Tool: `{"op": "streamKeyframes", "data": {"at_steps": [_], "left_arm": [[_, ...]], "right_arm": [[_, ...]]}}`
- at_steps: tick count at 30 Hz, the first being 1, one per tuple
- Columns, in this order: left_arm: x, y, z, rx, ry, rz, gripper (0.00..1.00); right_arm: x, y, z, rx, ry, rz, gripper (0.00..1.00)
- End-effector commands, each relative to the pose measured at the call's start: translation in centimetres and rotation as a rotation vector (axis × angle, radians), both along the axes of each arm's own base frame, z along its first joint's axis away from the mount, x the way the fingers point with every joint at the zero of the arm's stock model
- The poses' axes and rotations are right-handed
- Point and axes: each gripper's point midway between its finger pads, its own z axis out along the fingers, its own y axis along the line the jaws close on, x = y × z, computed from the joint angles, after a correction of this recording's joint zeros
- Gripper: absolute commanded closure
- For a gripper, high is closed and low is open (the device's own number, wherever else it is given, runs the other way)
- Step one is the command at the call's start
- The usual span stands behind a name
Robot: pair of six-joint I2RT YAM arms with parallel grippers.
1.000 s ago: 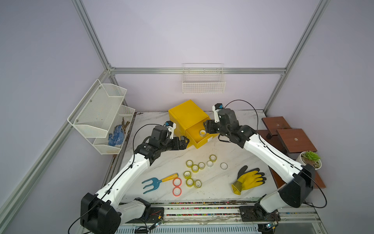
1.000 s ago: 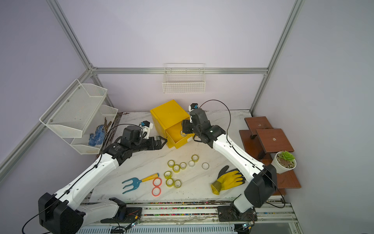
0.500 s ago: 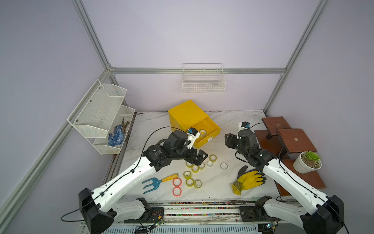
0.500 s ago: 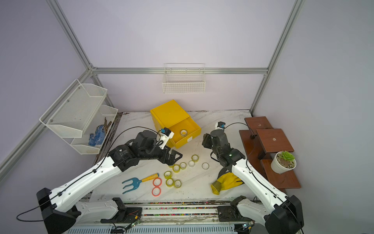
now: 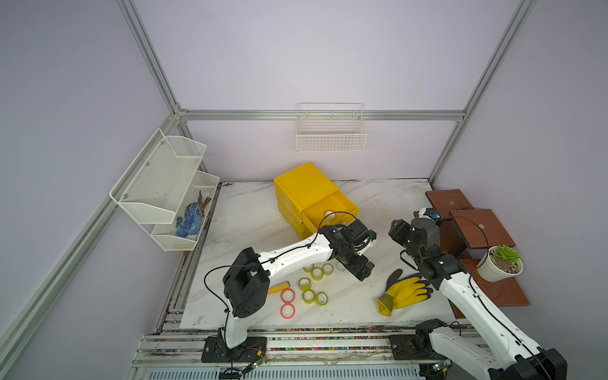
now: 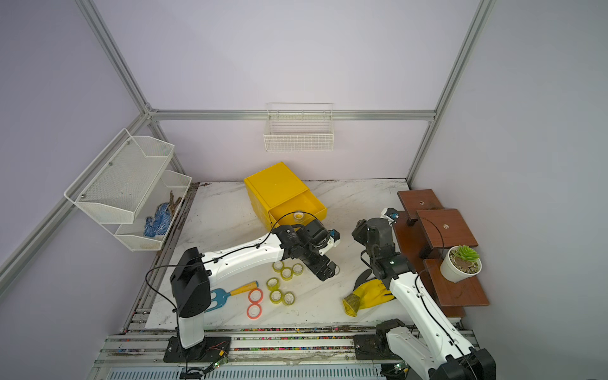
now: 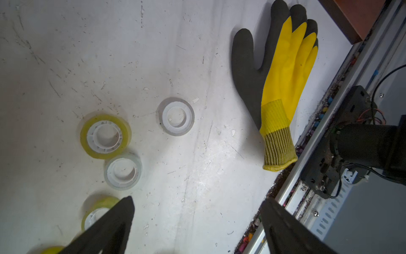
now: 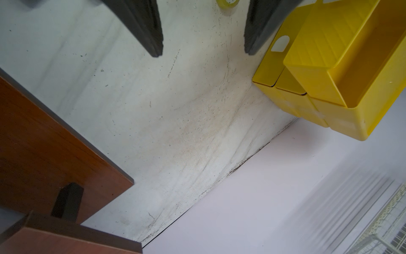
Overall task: Place the transparent tape into the drawer according to color
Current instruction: Pick up the tape from the drawer.
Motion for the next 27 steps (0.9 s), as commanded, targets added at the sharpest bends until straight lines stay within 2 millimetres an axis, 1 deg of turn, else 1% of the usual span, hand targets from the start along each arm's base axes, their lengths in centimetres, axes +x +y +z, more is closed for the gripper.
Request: {"op": "streamKeyframes", "data": {"at_steps": [1,6,9,15,21,27], "left_arm": [[0.7,-0.7,-0.4,0.043,-0.037,-0.04,0.07],[1.8,-1.7,-3.5,0.111,-0.024,-0.042,0.08],[2.3,-2.3,-4.6,0.134,-0.023,-0.042,0.09],[2.8,-2.8,-6.6,0.197,-0.031,-0.056,0.1],[3.5,-3.2,-8.0,0.236,-0.05,-0.06,0.11],[3.6,-3.6,-9.4,0.271,-0.06,-0.076,0.17]], "right_arm": [[0.0,-0.6,0.6,0.031,-0.039,-0.026,0.36],[-0.4,-1.3,0.9,0.038,-0.064,-0.041,0.35],[-0.5,-1.6,1.0,0.032,-0.069,-0.046,0.35],[-0.7,-2.1,0.7,0.04,-0.073,-0.05,0.35],[-0.7,-2.4,0.6,0.05,-0.074,-0.048,0.35],[-0.6,-2.7,0.8,0.057,-0.084,-0.046,0.35]]}}
